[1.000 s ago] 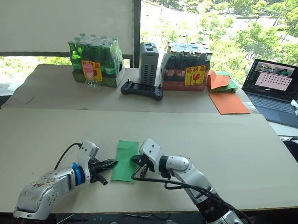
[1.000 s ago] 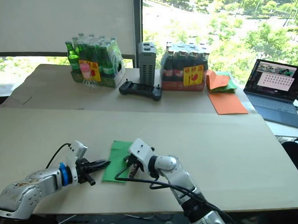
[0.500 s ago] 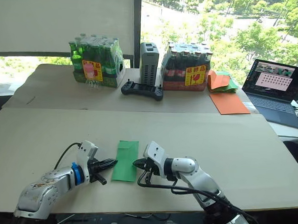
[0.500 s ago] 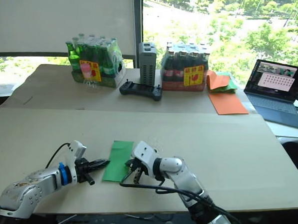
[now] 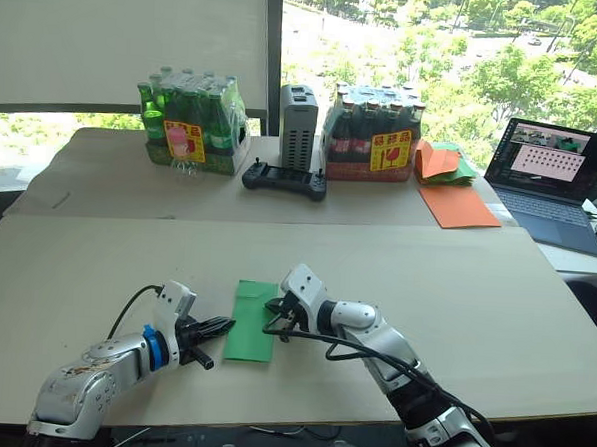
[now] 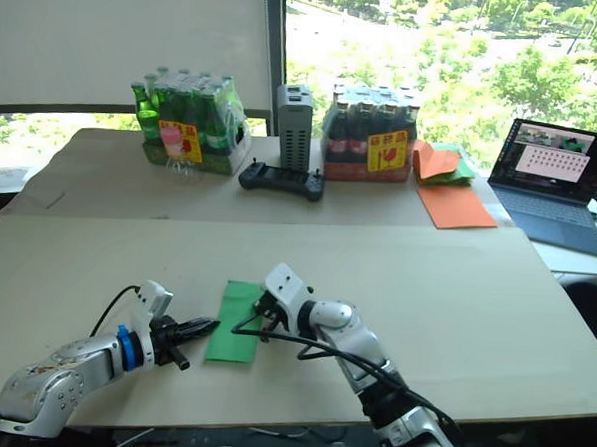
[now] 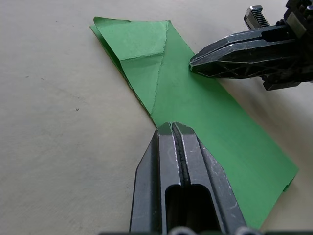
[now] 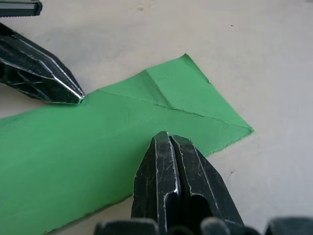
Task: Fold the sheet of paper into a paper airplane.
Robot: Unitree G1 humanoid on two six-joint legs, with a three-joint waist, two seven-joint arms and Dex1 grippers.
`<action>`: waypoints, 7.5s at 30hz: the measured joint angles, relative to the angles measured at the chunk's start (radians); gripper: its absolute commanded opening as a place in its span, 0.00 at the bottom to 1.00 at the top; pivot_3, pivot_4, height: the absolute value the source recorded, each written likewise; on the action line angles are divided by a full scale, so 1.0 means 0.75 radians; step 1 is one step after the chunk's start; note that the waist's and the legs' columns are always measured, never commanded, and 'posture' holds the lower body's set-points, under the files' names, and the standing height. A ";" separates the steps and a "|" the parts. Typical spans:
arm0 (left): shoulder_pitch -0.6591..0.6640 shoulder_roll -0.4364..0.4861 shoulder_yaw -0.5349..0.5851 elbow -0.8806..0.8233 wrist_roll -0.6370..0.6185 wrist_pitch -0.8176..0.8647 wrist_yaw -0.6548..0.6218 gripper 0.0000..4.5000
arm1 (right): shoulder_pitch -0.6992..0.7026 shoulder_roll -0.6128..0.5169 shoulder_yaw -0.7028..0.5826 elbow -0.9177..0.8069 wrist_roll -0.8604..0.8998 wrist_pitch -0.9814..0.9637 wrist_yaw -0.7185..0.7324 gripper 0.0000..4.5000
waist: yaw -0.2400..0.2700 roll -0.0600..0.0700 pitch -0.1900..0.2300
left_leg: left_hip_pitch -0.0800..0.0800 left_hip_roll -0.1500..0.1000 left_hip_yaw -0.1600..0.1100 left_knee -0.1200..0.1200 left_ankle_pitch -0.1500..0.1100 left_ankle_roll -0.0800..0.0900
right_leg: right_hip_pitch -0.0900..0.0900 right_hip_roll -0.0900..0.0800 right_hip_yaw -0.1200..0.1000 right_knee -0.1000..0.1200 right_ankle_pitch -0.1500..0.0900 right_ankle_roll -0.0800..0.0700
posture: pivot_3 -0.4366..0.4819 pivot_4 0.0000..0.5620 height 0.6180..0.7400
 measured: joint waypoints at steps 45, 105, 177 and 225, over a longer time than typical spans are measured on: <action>0.000 -0.005 0.000 -0.025 0.006 0.015 0.022 0.01 | 0.015 -0.034 0.003 -0.105 0.007 0.156 0.051 0.00 | -0.003 0.000 0.000 | 0.001 0.000 0.000 -0.001 0.000 0.000 | 0.001 0.000 0.000 0.000 0.000 0.000 | 0.48 0.27 0.89; -0.010 -0.005 0.007 -0.025 -0.004 0.046 0.032 0.01 | 0.014 -0.240 0.175 -0.253 0.152 0.230 0.505 0.00 | -0.001 0.000 0.000 | 0.003 0.001 0.000 -0.001 0.000 0.000 | 0.002 0.001 0.000 0.000 0.000 -0.001 | 0.48 0.27 0.89; -0.193 -0.097 -0.052 -0.054 -0.077 0.139 0.083 0.01 | -0.147 -0.089 -0.324 -0.173 0.428 0.272 0.208 0.00 | 0.004 0.000 0.000 | -0.003 0.000 -0.001 -0.002 0.000 0.000 | -0.002 0.000 -0.001 -0.003 0.000 0.000 | 0.48 0.27 0.89; -0.077 -0.178 -0.134 -0.045 0.093 0.032 0.043 0.01 | 0.009 -0.230 -0.060 -0.141 0.196 0.204 0.230 0.00 | 0.005 0.000 0.000 | -0.001 0.000 -0.001 -0.002 0.000 0.000 | 0.000 0.000 0.000 -0.003 0.000 0.000 | 0.48 0.27 0.89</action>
